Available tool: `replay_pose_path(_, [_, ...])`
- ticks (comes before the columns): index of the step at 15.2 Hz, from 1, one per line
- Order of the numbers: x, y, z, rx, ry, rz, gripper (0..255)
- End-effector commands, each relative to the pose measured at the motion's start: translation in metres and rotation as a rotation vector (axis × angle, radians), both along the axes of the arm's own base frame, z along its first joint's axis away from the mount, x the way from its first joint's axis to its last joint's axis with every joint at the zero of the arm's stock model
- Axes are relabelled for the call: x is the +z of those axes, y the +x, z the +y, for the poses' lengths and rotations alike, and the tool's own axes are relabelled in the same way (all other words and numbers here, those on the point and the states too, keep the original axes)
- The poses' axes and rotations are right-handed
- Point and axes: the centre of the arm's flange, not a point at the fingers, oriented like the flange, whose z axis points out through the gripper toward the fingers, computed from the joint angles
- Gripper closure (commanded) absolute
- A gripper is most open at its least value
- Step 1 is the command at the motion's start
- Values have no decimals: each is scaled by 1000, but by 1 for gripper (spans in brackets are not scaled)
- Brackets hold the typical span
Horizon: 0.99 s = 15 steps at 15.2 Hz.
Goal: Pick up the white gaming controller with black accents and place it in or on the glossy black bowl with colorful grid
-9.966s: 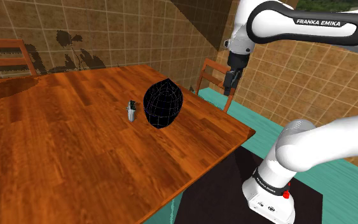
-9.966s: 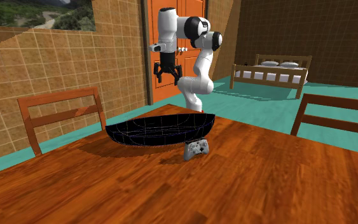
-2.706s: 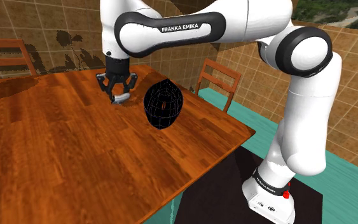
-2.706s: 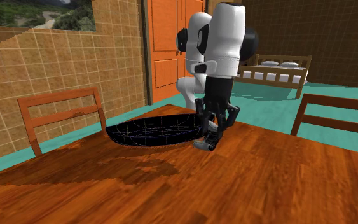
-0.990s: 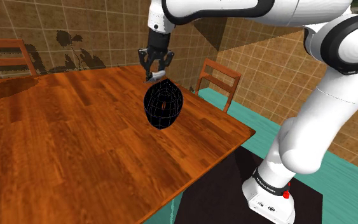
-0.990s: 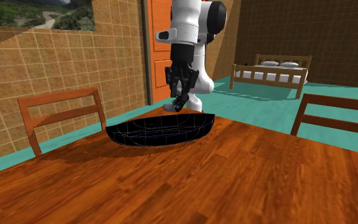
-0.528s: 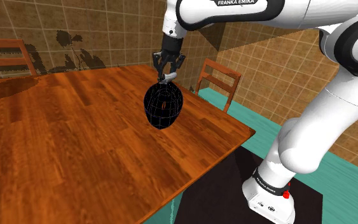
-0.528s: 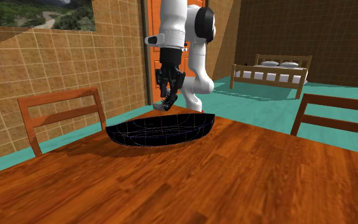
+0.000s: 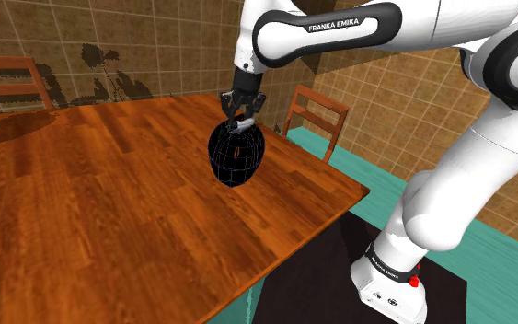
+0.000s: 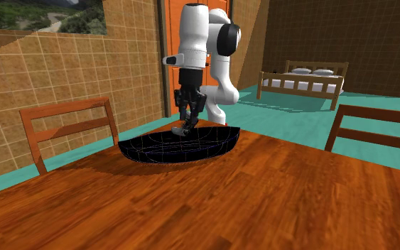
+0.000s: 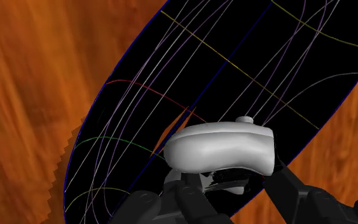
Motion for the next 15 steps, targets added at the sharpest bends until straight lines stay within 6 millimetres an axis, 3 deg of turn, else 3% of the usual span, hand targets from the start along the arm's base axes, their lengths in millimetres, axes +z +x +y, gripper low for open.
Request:
replay_pose_path(1, [-10,0,1,0,0,-1,255])
replay_pose_path(4, [-22,0,1,0,0,-1,255])
replay_pose_path(11, [-22,0,1,0,0,-1,255])
replay_pose_path(12, [-22,0,1,0,0,-1,0])
replay_pose_path(15, [-22,0,1,0,0,-1,0])
